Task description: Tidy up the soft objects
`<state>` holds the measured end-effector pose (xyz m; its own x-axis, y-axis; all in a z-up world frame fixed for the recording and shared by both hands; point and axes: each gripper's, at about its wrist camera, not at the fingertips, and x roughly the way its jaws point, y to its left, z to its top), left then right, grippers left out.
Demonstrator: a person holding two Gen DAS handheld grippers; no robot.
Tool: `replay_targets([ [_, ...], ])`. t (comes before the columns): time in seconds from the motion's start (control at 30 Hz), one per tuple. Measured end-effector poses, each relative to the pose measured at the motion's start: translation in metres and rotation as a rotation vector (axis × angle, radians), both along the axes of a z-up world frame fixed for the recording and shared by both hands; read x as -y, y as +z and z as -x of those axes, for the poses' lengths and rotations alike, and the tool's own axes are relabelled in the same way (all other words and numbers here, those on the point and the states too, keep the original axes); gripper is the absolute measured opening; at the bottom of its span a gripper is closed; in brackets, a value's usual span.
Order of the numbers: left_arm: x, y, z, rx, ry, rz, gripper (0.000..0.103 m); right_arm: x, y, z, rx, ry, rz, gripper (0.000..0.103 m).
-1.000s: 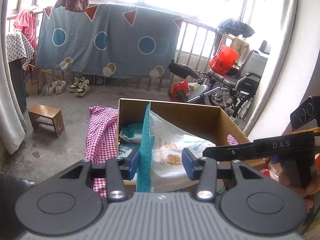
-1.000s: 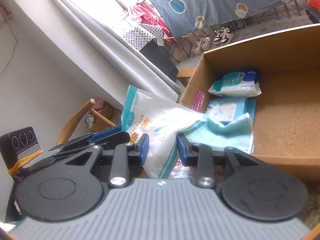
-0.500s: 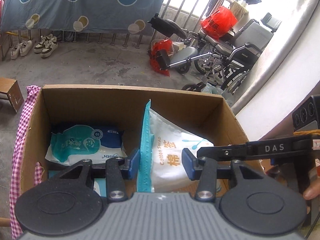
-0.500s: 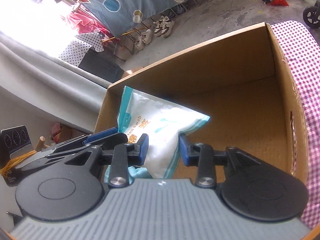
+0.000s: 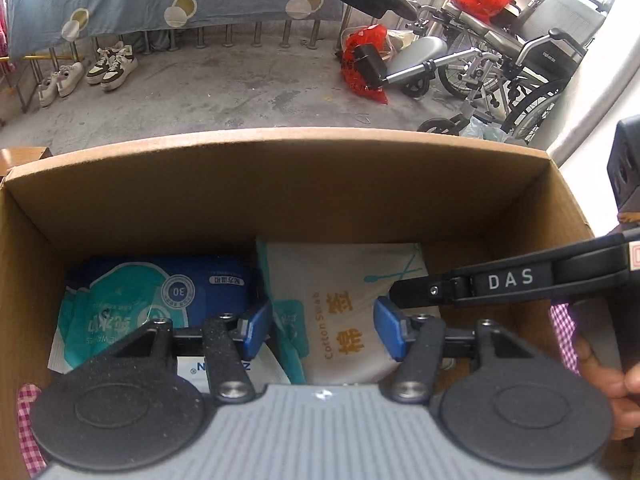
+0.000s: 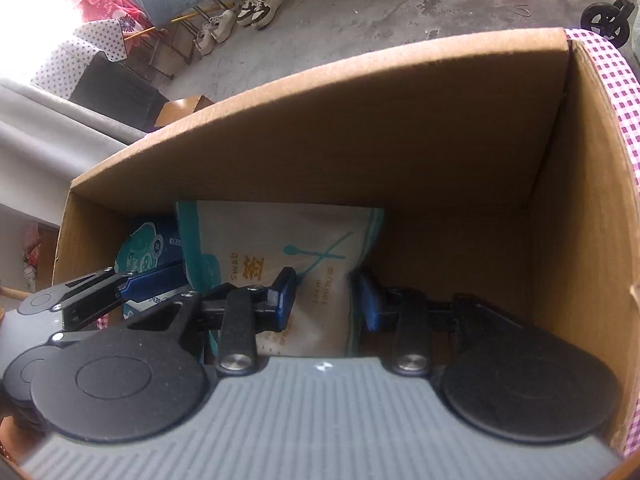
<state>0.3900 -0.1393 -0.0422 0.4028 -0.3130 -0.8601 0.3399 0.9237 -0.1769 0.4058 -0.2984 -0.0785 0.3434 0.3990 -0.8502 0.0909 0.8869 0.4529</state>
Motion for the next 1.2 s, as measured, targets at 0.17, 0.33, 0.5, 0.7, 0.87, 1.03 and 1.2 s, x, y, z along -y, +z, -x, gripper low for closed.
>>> replay_targets([
  [0.17, -0.016, 0.033, 0.016, 0.059, 0.018, 0.014, 0.067, -0.013, -0.011, -0.004, -0.022, -0.005, 0.006, 0.034],
  [0.33, -0.044, 0.086, 0.051, 0.145, 0.036, 0.118, 0.077, -0.023, 0.003, 0.003, 0.02, -0.013, 0.018, 0.041],
  [0.5, -0.096, 0.131, 0.106, 0.204, 0.013, 0.318, 0.088, -0.021, 0.05, 0.041, 0.157, 0.0, 0.052, 0.05],
  [0.7, -0.158, 0.152, 0.18, 0.229, 0.039, 0.409, 0.096, -0.015, 0.125, 0.129, 0.353, 0.046, -0.001, 0.051],
  [0.87, -0.202, 0.139, 0.232, 0.244, 0.114, 0.418, 0.097, -0.024, 0.162, 0.222, 0.464, 0.11, -0.137, 0.051],
  [1.03, -0.23, 0.097, 0.259, 0.208, 0.213, 0.37, 0.096, -0.06, 0.164, 0.301, 0.455, 0.224, -0.288, 0.05],
  [1.2, -0.241, 0.068, 0.268, 0.172, 0.212, 0.283, 0.095, -0.096, 0.172, 0.354, 0.507, 0.283, -0.329, 0.05],
])
